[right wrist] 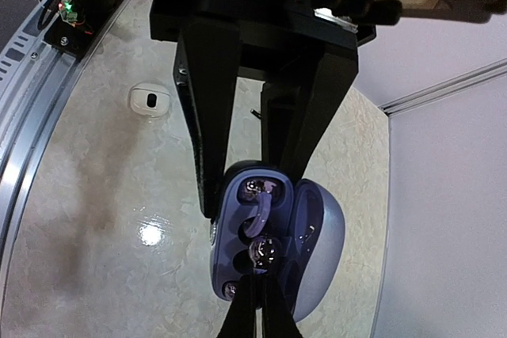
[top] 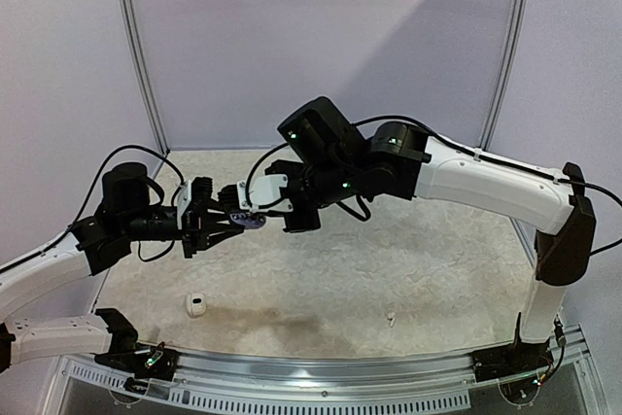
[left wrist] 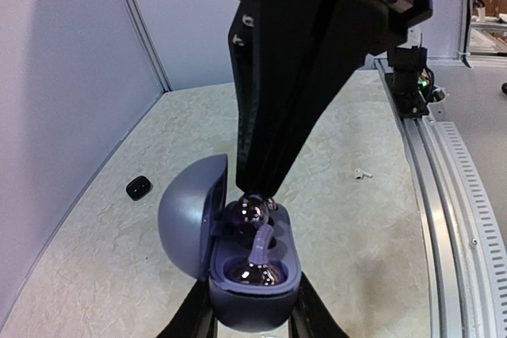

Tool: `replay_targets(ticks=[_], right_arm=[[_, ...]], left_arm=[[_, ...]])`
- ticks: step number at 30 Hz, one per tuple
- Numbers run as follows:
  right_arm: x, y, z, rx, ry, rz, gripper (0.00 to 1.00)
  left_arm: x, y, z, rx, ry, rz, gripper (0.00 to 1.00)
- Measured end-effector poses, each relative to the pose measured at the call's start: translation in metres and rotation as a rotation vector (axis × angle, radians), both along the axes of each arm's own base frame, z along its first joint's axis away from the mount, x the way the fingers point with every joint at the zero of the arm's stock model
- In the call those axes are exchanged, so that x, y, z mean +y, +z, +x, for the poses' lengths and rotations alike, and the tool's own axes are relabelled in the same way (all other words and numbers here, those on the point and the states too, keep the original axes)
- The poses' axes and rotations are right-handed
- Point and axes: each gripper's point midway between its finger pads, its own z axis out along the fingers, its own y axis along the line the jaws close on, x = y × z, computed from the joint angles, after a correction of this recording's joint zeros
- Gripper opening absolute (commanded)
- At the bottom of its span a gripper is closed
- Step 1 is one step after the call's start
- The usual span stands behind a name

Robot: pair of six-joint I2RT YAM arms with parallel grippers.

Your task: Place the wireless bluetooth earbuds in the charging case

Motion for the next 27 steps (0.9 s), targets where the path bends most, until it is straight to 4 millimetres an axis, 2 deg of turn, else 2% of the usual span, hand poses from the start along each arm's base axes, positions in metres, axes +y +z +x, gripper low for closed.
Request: replay_targets(ticks=[15, 21, 27], right_arm=[[-0.0024, -0.0014, 0.0033, -0.009, -0.052, 0.014, 0.00], [-0.0026, -0.0023, 0.0044, 0.000, -0.075, 0.026, 0.11], [-0.0074, -0.0095, 0.0087, 0.004, -0.109, 0.005, 0.16]], left_arm=[[0.0002, -0.0001, 0.0008, 0.001, 0.005, 0.000, 0.00], [0.0001, -0.0004, 0.0009, 0.003, 0.005, 0.000, 0.00], [-0.0004, 0.0013, 0.0006, -0.002, 0.001, -0.005, 0.00]])
